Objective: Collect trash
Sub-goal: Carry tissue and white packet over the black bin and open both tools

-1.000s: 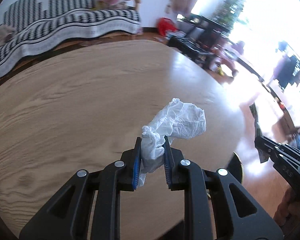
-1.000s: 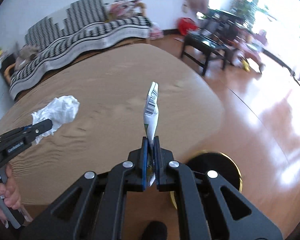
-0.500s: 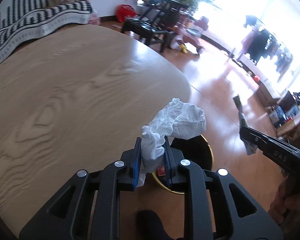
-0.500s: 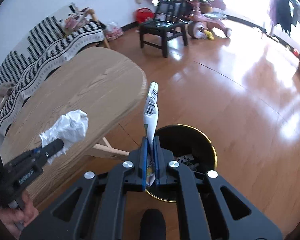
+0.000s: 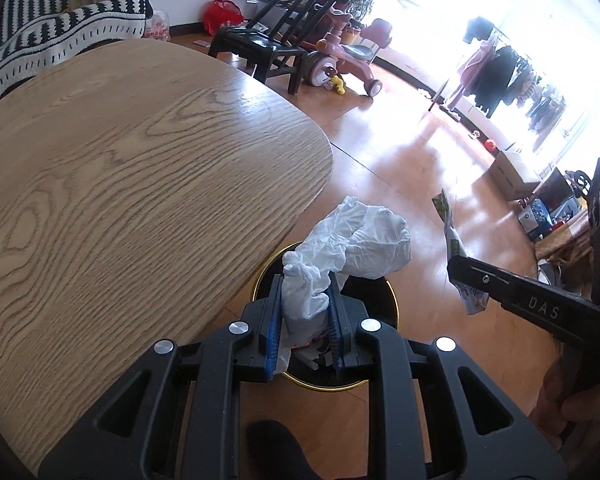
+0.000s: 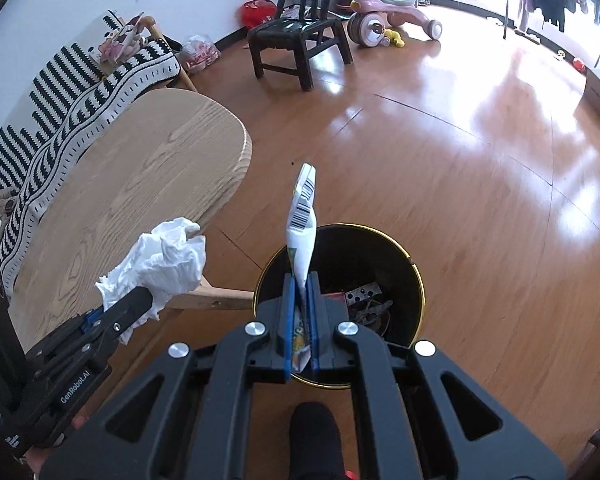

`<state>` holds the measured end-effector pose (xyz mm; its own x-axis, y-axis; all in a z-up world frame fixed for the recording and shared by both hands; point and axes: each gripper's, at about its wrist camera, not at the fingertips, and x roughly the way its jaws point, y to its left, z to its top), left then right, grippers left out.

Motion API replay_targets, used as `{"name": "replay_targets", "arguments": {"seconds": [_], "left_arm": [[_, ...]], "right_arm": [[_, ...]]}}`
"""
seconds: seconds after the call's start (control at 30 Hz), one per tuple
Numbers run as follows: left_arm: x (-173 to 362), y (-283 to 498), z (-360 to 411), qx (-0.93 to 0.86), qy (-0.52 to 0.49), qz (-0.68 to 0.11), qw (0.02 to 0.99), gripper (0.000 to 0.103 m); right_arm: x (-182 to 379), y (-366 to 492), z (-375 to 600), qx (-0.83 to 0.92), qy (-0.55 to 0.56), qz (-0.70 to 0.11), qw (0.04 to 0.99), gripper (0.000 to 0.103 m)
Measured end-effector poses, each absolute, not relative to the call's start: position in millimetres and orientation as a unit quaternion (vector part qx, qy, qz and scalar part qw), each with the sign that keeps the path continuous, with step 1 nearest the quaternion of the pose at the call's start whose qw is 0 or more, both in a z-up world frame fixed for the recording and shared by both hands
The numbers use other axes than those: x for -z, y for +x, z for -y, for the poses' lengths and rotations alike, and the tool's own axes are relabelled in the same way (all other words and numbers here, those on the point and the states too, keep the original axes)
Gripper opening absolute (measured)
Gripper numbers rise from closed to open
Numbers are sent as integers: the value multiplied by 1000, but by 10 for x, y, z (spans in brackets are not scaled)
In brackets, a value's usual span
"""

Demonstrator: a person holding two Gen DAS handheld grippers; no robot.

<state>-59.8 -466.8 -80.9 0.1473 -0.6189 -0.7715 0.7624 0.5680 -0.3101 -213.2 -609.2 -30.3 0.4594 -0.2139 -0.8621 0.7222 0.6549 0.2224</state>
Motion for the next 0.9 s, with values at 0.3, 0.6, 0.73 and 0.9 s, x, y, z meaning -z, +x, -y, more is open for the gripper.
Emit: {"name": "replay_targets", "arguments": {"seconds": [0.3, 0.6, 0.73, 0.9], "left_arm": [[871, -656, 4833, 477, 72, -470, 739, 20], [949, -646, 4973, 500, 60, -468, 726, 20], [990, -661, 5002, 500, 62, -471, 724, 20], [1053, -691, 5063, 506, 69, -474, 717, 20]], "right_arm": [[319, -2150, 6134, 300, 302, -434, 794, 6], [297, -2285, 6272, 326, 334, -416, 780, 65], [209, -2308, 6235, 335, 317, -402, 791, 79], [219, -2275, 6230, 331, 315, -407, 791, 79]]}}
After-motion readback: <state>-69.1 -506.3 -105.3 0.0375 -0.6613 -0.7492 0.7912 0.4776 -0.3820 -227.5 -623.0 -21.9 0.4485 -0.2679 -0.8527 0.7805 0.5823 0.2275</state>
